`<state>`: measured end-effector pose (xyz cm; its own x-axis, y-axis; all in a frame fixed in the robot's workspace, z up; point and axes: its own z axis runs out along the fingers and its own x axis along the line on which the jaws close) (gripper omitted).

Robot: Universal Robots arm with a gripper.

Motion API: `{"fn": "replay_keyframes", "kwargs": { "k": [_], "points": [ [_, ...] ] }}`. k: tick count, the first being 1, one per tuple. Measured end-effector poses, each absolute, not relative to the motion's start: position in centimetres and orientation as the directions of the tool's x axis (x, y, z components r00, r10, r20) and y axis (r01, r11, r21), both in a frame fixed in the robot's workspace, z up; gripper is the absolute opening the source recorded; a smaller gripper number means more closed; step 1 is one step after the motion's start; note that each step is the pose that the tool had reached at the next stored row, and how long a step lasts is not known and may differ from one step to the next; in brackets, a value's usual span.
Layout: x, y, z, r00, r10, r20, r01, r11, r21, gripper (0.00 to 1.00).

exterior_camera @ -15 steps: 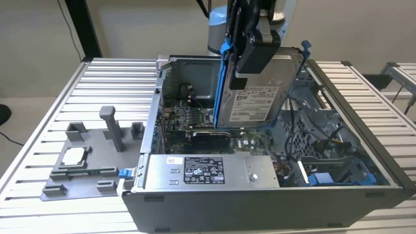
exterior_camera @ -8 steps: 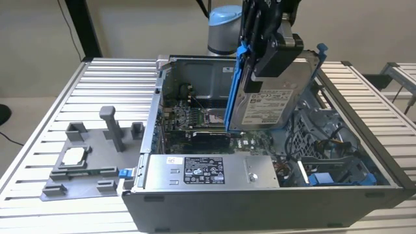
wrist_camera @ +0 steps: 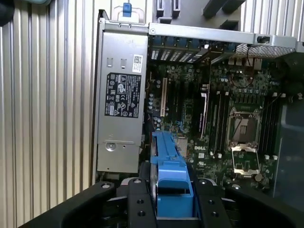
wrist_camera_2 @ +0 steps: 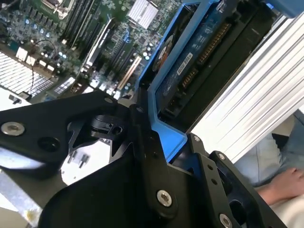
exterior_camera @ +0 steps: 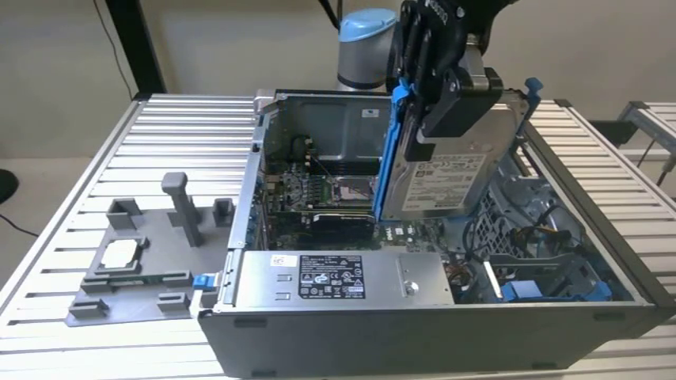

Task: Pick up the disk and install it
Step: 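Pick up the disk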

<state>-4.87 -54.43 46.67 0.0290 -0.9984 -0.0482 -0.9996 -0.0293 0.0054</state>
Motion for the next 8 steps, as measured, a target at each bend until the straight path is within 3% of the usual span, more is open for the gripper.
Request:
{"fn": "replay_keyframes", "kwargs": {
  "k": [8],
  "points": [
    [-4.38, -55.38, 46.35, 0.022, -0.999, -0.048, -1.0, -0.022, 0.003, 0.0]
  ]
}}
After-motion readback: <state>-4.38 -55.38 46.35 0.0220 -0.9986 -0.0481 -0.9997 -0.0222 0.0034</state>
